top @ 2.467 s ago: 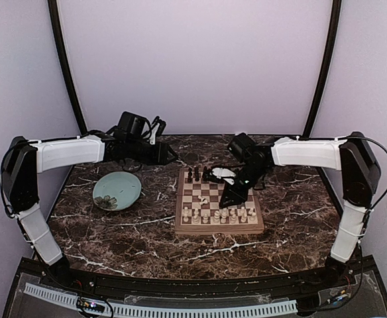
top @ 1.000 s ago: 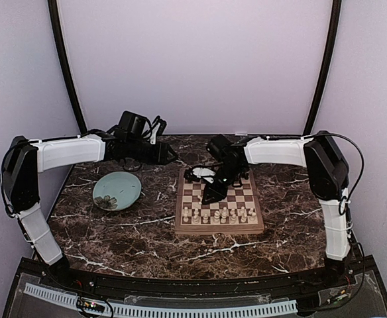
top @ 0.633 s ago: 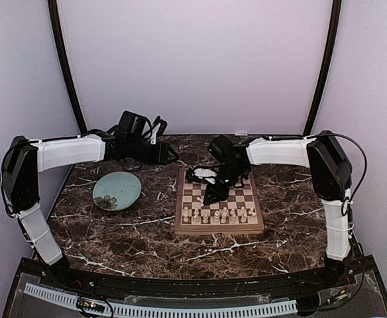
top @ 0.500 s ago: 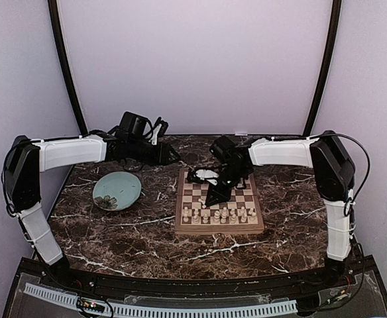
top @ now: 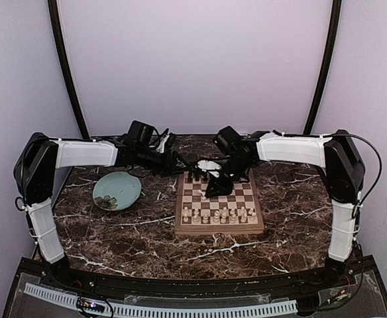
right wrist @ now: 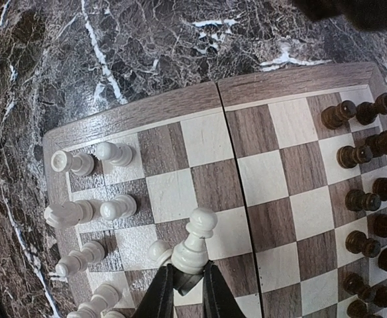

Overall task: Set up the chess pieces on the board
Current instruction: Pick up the chess pile from the chessboard, then pick up the pawn from the chess pile.

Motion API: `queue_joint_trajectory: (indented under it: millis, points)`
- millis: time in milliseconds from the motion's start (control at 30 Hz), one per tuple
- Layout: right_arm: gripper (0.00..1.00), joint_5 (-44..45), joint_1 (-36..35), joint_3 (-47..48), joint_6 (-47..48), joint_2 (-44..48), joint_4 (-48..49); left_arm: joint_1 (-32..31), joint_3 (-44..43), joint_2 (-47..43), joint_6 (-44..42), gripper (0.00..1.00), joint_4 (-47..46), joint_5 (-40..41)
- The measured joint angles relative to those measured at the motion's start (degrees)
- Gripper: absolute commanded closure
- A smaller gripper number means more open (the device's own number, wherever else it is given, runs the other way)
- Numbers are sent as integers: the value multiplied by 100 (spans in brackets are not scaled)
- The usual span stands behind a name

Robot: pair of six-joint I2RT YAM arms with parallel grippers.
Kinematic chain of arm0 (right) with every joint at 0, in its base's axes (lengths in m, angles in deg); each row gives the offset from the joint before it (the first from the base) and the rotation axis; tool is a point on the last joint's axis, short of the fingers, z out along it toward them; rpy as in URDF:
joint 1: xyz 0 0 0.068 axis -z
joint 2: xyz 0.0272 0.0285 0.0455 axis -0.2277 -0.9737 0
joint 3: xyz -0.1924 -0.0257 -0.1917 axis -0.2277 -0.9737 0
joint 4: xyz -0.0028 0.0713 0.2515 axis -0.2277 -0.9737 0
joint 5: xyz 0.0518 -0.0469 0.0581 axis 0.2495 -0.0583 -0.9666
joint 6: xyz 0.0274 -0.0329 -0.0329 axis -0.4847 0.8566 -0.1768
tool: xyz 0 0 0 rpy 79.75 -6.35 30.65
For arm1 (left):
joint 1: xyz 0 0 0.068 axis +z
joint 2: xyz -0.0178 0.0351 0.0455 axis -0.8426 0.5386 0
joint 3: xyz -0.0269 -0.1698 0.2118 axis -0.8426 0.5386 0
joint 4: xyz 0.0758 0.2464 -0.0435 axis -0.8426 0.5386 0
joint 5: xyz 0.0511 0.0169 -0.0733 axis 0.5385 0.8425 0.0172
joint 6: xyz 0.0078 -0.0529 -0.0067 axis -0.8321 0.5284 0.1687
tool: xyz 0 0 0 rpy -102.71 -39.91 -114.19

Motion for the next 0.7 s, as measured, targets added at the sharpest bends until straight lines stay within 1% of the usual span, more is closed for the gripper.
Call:
queue_joint_trajectory:
  millis: [367, 700]
  points:
    - [85, -4, 0, 131, -151, 79, 33, -11, 168, 162, 894, 53, -789, -852]
    - [85, -83, 0, 264, -245, 79, 33, -170, 212, 442, 1261, 57, -931, -1128]
